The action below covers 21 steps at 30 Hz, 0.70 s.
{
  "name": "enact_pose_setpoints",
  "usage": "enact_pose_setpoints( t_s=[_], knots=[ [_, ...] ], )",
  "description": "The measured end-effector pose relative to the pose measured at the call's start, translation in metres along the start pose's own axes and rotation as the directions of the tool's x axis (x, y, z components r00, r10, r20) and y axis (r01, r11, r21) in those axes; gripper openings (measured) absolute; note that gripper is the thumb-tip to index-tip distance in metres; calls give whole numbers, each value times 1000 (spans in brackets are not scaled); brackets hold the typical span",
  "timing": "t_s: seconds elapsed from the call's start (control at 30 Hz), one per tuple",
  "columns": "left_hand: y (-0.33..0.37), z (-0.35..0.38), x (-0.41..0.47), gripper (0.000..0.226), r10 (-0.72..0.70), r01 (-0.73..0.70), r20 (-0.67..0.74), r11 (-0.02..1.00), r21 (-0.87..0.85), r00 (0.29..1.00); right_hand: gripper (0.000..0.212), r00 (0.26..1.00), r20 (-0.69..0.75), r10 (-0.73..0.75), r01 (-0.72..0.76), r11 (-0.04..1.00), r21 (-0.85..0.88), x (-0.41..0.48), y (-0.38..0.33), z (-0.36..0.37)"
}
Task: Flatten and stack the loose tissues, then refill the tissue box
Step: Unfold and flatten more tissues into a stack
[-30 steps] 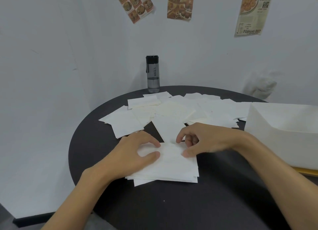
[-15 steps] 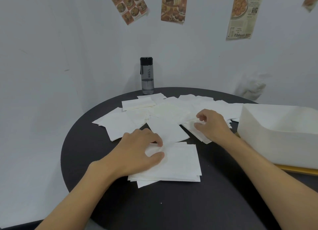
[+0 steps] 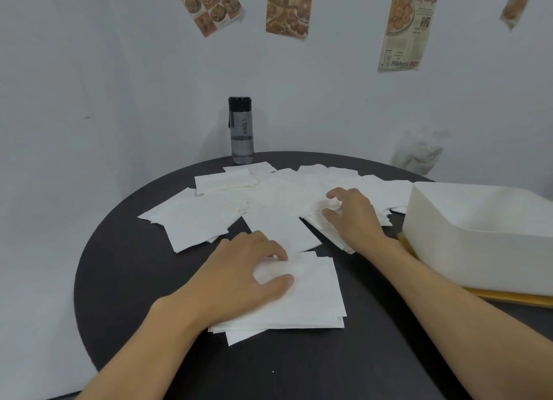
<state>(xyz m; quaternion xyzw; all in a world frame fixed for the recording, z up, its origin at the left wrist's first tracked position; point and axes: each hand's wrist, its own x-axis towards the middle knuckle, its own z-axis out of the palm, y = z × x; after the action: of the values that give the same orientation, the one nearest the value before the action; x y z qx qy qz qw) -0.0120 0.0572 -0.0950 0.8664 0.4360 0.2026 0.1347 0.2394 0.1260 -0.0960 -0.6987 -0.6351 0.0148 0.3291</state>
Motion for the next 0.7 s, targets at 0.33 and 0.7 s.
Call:
enact_pose_setpoints(
  t_s=[0.33,0.7],
  knots=[
    [-1,0,0,48,-2,2,12,1000,-10,1000,20,988,-153,-22,22,1000,1,2,-2,-2],
    [0,0,-1,44,-18,19,7,999,-44,1000,19,876,-482,-16,204,918,341,-3,-25,-42]
  ],
)
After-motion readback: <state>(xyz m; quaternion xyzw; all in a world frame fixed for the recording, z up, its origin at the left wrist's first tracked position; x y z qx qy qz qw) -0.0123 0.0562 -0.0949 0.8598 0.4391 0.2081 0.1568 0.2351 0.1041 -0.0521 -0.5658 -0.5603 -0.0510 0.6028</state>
